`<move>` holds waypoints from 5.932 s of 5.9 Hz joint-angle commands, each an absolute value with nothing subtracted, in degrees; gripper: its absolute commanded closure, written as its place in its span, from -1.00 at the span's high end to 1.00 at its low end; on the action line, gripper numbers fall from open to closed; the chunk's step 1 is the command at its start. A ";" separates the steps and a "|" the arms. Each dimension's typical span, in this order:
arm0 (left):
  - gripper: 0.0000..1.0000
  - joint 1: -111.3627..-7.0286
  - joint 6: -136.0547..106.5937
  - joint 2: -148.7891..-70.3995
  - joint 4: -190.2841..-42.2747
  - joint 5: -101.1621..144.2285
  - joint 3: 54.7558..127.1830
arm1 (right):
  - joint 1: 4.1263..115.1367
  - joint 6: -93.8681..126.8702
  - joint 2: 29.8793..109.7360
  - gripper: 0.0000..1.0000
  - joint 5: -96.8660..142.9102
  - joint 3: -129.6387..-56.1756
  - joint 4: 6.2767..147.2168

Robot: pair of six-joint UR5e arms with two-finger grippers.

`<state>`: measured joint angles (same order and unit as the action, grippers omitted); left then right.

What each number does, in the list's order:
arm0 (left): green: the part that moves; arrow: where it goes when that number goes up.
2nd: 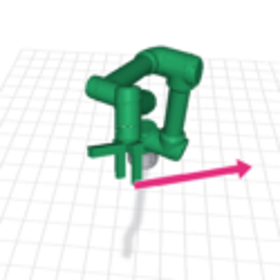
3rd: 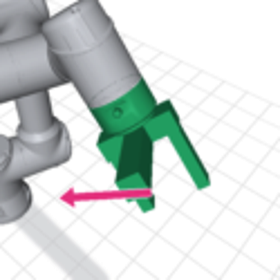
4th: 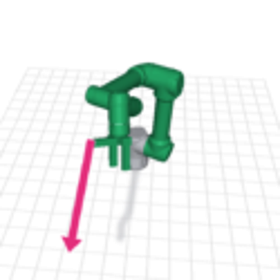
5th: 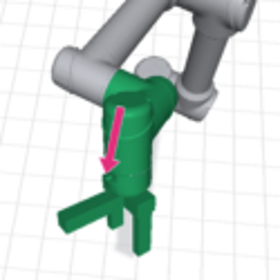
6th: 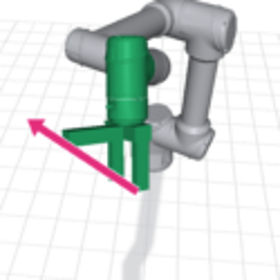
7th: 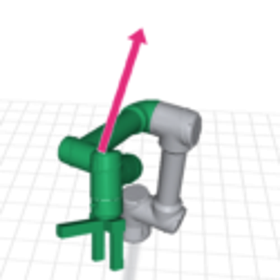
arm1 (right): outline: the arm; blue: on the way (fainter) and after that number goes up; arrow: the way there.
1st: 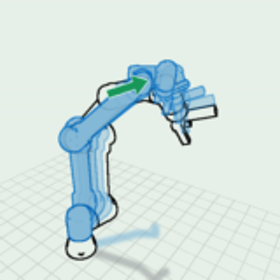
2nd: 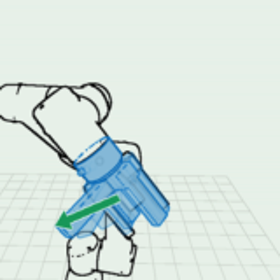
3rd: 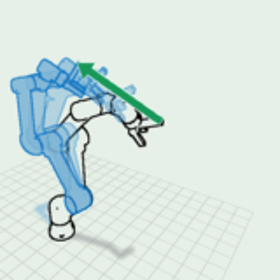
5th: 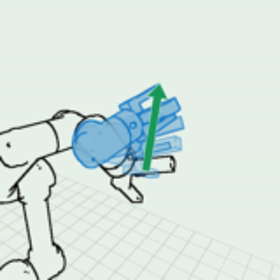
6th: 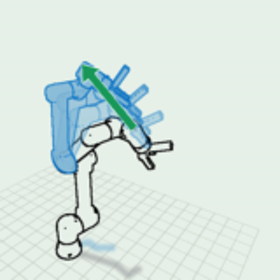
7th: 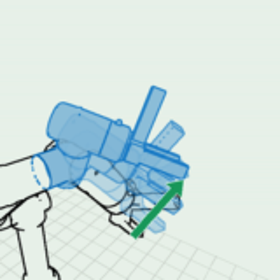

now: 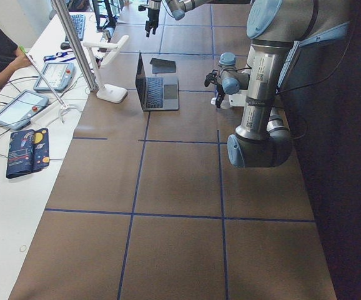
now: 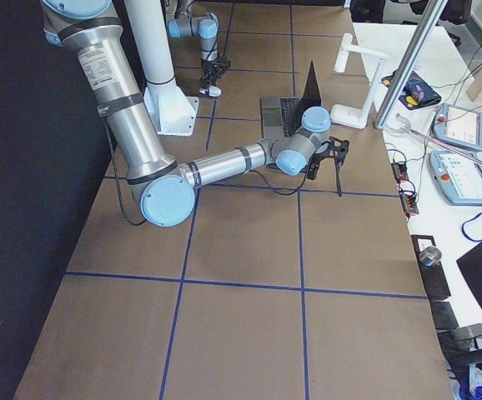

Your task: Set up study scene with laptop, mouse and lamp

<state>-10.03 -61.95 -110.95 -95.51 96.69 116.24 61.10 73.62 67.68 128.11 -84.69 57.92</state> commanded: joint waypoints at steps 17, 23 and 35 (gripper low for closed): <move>0.51 -24.70 -76.90 -176.13 -127.78 90.88 25.14 | 64.60 70.40 70.74 1.00 130.52 -88.23 59.06; 1.00 -26.54 -76.99 -174.13 -127.80 93.76 33.18 | 67.66 68.75 70.75 1.00 134.65 -87.90 59.50; 1.00 -57.33 -34.18 -102.26 -109.42 126.34 103.35 | 83.15 18.02 84.64 1.00 140.10 -89.91 75.94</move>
<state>-52.07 -41.49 -106.73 -109.47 122.33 102.71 83.29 18.05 84.34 140.73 -89.88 75.93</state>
